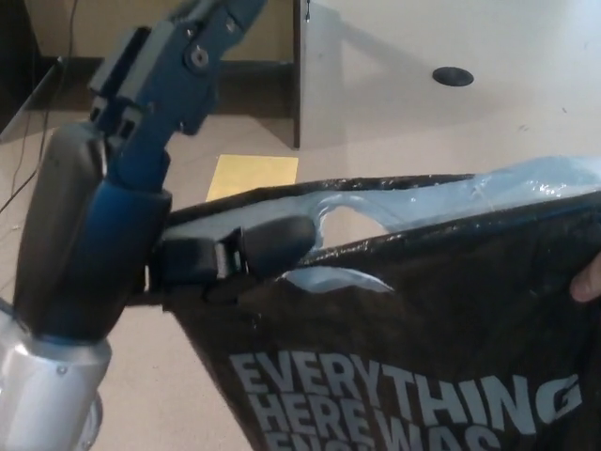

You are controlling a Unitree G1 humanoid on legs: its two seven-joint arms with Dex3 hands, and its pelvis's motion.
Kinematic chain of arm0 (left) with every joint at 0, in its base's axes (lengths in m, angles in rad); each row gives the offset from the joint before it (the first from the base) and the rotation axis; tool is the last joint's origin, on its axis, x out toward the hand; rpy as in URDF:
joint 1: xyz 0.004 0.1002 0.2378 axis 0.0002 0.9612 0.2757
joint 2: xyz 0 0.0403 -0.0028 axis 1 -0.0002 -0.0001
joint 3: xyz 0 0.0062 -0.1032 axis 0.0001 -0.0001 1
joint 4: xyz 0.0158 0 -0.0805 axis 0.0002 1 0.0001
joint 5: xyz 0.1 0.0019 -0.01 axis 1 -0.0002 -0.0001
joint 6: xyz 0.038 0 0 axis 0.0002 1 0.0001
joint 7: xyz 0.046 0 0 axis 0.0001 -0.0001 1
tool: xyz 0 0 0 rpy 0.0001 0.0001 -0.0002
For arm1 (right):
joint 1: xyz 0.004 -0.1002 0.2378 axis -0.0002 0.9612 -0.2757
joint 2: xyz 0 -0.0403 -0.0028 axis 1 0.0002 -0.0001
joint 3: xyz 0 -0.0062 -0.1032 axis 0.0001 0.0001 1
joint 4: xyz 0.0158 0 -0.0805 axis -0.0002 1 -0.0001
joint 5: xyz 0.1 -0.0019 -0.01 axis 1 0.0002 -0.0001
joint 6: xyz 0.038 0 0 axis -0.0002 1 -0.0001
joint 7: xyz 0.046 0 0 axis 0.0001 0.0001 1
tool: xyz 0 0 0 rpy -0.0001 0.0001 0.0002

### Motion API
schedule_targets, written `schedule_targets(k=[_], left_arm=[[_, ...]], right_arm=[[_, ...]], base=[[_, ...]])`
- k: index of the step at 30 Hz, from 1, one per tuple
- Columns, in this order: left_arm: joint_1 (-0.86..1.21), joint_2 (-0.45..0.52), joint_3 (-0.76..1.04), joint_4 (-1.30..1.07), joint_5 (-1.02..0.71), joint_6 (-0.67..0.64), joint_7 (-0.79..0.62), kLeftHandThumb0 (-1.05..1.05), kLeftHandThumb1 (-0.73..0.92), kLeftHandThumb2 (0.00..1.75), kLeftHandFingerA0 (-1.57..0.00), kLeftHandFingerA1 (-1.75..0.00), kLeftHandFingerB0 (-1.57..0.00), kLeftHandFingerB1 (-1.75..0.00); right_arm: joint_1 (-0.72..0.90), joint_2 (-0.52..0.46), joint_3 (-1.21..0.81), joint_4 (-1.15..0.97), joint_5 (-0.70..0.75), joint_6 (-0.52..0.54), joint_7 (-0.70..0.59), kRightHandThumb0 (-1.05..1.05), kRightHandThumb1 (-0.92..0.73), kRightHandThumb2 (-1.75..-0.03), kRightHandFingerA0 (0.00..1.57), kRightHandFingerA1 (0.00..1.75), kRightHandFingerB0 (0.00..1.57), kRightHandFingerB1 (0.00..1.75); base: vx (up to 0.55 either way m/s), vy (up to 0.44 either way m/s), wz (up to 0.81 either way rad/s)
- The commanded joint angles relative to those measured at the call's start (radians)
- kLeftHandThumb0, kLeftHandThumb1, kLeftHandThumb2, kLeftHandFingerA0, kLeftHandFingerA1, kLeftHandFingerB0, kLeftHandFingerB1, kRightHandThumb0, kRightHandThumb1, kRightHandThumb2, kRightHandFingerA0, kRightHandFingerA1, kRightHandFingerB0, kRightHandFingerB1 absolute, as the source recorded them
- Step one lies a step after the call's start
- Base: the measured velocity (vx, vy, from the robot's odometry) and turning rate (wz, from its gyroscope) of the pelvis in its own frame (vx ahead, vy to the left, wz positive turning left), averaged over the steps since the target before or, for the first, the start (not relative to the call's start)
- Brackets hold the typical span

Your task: A person is holding a plastic bag and the robot extends its left hand to grab the bag by hooking its thumb into the holes at the top and brings its hand down by its side. Then it extends its arm again to hand the plastic bag back to the person.

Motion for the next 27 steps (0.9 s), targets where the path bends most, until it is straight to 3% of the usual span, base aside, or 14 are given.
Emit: schedule_targets(k=[1, 3, 4, 6, 7, 18, 27], left_arm=[[0.067, 0.029, -0.035, -0.009, -0.038, -0.011, -0.046, -0.71, 0.46, 0.8, -0.04, -0.37, -0.08, -0.22], [0.093, 0.041, -0.053, -0.003, -0.04, -0.023, -0.054, -0.7, 0.45, 0.8, -0.05, -0.36, -0.08, -0.22], [0.109, 0.046, -0.066, -0.004, -0.026, -0.02, -0.055, -0.72, 0.55, 0.57, -0.1, -0.3, -0.08, -0.23], [0.126, 0.057, -0.084, -0.001, -0.004, -0.022, -0.059, -0.74, 0.56, 0.58, -0.1, -0.31, -0.06, -0.23], [0.151, 0.063, -0.104, 0.004, 0.006, -0.019, -0.068, -0.76, 0.48, 0.84, -0.04, -0.3, -0.09, -0.16], [0.118, 0.09, -0.13, 0.144, 0.124, -0.039, -0.009, -0.76, 0.47, 0.85, -0.04, -0.17, -0.08, -0.15], [0.029, 0.058, -0.126, 0.265, 0.191, -0.058, 0.093, -0.71, 0.45, 0.81, -0.03, -0.2, -0.09, -0.17]], right_arm=[[0.013, -0.003, 0.003, -0.005, -0.001, 0.007, -0.005, -0.32, -0.7, -0.61, 0.67, 0.51, 0.6, 0.41], [0.015, -0.004, 0.003, -0.004, 0.0, 0.0, -0.004, -0.32, -0.7, -0.61, 0.67, 0.52, 0.6, 0.42], [0.013, -0.004, 0.002, 0.001, 0.001, -0.001, -0.003, -0.33, -0.69, -0.61, 0.67, 0.53, 0.59, 0.41], [0.01, -0.002, -0.001, 0.007, 0.005, 0.005, 0.002, -0.33, -0.7, -0.61, 0.67, 0.58, 0.59, 0.41], [0.013, -0.001, -0.001, 0.003, 0.006, 0.006, 0.005, -0.33, -0.7, -0.61, 0.67, 0.55, 0.59, 0.41], [0.014, -0.005, 0.009, -0.003, -0.002, 0.006, -0.004, -0.32, -0.7, -0.62, 0.67, 0.5, 0.58, 0.41], [0.011, -0.009, 0.009, -0.008, -0.002, 0.003, -0.005, -0.32, -0.69, -0.61, 0.67, 0.51, 0.59, 0.42]], base=[[0.0, 0.0, 0.0], [0.0, 0.0, 0.0], [0.0, 0.0, 0.0], [0.0, 0.0, 0.0], [0.0, 0.0, 0.0], [0.0, 0.0, 0.0], [0.0, 0.0, 0.0]])
